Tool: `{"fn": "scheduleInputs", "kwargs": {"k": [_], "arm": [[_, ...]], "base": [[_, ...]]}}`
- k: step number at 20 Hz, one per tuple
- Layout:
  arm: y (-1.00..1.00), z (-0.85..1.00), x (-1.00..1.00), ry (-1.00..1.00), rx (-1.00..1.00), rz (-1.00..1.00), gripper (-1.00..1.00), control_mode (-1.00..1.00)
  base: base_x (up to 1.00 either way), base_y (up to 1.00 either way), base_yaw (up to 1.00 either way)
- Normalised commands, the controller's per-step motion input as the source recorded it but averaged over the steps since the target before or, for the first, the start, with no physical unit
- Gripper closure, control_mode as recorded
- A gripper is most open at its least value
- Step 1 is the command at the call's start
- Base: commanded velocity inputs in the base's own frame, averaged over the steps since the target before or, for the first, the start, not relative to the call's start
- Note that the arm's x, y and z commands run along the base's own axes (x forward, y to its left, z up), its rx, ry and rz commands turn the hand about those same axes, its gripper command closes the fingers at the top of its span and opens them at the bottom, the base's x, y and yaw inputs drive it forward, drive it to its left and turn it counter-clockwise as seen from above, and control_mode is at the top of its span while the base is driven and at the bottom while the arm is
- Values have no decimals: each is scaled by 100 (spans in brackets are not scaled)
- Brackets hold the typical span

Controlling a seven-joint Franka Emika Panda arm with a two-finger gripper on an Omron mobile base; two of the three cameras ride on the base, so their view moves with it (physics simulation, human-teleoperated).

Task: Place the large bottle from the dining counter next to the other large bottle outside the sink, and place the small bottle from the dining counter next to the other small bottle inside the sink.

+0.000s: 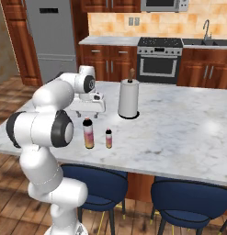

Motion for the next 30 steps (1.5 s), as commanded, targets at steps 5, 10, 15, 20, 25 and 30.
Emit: {"fn": "scheduleInputs", "kwargs": {"k": [5, 10, 15, 20, 25, 30], "arm": [[0, 0, -19, 0, 0, 0, -100, -100], [0, 0, 4, 0, 0, 0, -100, -100], [3, 0, 24, 0, 0, 0, -100, -100], [2, 0, 14, 0, 0, 0, -100, -100], [0, 0, -14, 0, 0, 0, -100, -100], [0, 0, -20, 0, 0, 0, -100, -100]], "base": [[0, 0, 0], [0, 0, 0], [0, 0, 0], [0, 0, 0], [0, 0, 0], [0, 0, 0]]}}
